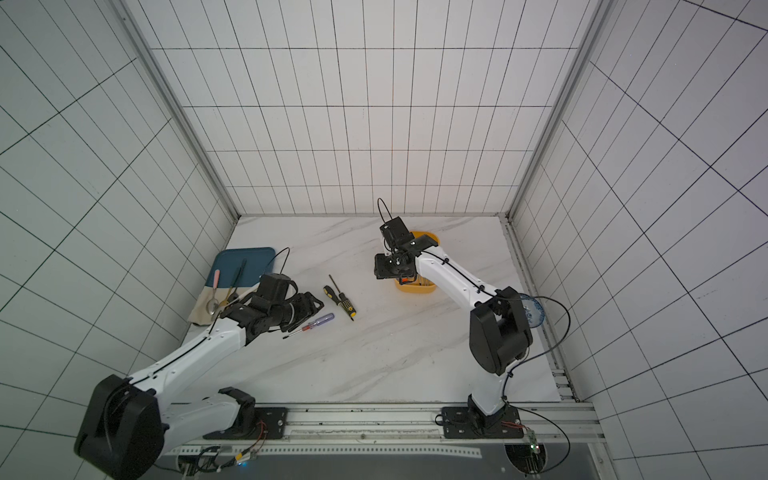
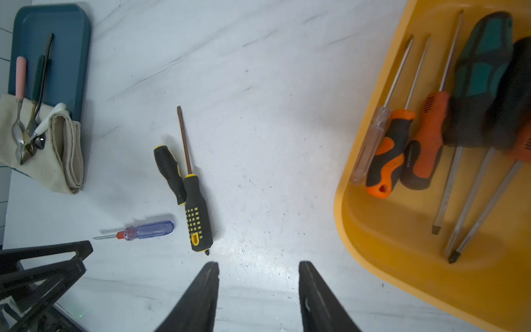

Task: Put the screwdriver on the desktop into the storage box
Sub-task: Pick up the screwdriver from the center of the board.

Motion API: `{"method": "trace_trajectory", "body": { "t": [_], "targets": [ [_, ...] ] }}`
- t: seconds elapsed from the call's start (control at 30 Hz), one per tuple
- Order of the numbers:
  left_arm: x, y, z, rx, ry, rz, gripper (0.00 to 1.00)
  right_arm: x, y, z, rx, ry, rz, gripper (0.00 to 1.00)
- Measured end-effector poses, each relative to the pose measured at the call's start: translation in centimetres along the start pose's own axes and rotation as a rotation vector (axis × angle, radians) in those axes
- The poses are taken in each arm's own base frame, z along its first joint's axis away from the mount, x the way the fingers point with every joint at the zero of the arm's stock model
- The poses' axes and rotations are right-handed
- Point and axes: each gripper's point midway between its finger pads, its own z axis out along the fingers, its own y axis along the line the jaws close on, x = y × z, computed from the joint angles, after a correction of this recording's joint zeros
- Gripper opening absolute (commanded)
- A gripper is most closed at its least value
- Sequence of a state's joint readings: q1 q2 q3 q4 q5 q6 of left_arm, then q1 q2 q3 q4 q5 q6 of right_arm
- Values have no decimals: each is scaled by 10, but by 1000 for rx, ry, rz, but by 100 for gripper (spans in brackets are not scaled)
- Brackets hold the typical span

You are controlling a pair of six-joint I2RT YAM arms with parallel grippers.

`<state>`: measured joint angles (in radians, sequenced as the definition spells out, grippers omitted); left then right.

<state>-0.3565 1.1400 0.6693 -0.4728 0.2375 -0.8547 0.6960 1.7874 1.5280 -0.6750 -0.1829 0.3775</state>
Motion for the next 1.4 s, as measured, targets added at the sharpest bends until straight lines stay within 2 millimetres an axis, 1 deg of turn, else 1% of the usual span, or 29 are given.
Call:
{"method": "trace_trajectory", "body": {
  "t": [0.07,0.13,0.2,0.3,0.4,0.5,0.6,0.7,0.83,1.0,1.2,1.4],
  "targets": [
    [-4,-1,-5,12,-16,-5,71,5,10,5,-15,14,-20,49],
    [-6,-1,-10,24,-33,-8,71,14,21,14,-27,42,-40,49],
    [-6,2,-14,30,-47,-15,70,27,30,29,-31,83,-62,50],
    [-4,7,-19,34,-59,-22,70,45,39,54,-25,152,-88,49],
    [-5,9,-23,37,-70,-30,70,58,47,72,-17,200,-111,49],
    [-7,10,-26,42,-80,-36,70,62,57,81,-19,220,-132,49],
    [-5,13,-24,39,-75,-42,70,59,68,85,-28,216,-152,49],
    [-1,18,-22,33,-62,-52,70,58,74,90,-28,219,-164,48],
    [3,24,-19,26,-46,-62,70,66,74,102,-13,254,-176,47],
    [4,23,-18,36,-41,-65,70,76,68,117,28,295,-192,46],
    [4,25,-17,41,-40,-70,69,81,64,124,56,315,-203,42],
    [5,27,-16,41,-35,-76,69,82,59,128,82,318,-208,40]
  ]
}}
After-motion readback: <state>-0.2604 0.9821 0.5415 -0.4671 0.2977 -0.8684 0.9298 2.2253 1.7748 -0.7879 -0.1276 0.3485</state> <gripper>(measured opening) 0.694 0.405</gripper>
